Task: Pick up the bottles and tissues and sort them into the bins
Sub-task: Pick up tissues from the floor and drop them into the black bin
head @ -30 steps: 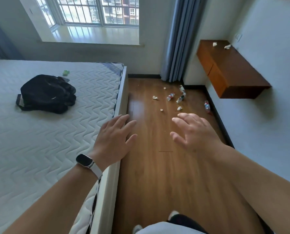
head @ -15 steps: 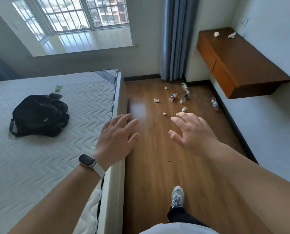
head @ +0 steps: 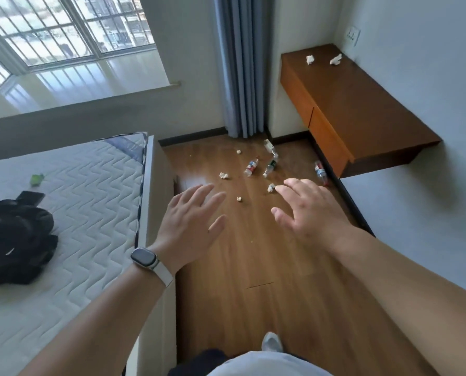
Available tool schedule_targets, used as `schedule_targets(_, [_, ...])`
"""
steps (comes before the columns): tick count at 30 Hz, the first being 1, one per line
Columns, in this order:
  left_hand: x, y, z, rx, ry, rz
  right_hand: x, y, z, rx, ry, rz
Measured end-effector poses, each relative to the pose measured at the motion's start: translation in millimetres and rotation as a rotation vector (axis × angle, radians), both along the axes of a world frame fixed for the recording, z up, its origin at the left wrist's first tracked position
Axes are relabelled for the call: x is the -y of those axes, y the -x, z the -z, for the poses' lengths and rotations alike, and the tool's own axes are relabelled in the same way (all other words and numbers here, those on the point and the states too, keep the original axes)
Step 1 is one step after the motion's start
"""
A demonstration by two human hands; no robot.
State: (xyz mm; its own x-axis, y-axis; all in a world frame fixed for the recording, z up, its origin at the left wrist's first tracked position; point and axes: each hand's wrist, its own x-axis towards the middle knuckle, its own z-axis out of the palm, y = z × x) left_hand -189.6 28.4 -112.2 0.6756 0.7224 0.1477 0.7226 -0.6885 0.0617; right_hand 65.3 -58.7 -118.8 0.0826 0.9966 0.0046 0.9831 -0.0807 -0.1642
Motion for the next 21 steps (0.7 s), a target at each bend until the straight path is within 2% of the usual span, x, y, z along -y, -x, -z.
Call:
schedule_targets(9, [-108.4, -34.7, 22.9, 0.018, 0.025, 0.040, -93.9, -30.8, 14.7, -0.010, 0.023, 0.059])
schedule_targets(21, [-321.3, -87.9, 56.1, 0.036, 0.068, 0.188, -265.5, -58.7, 18.6, 0.081, 0.114, 0.171])
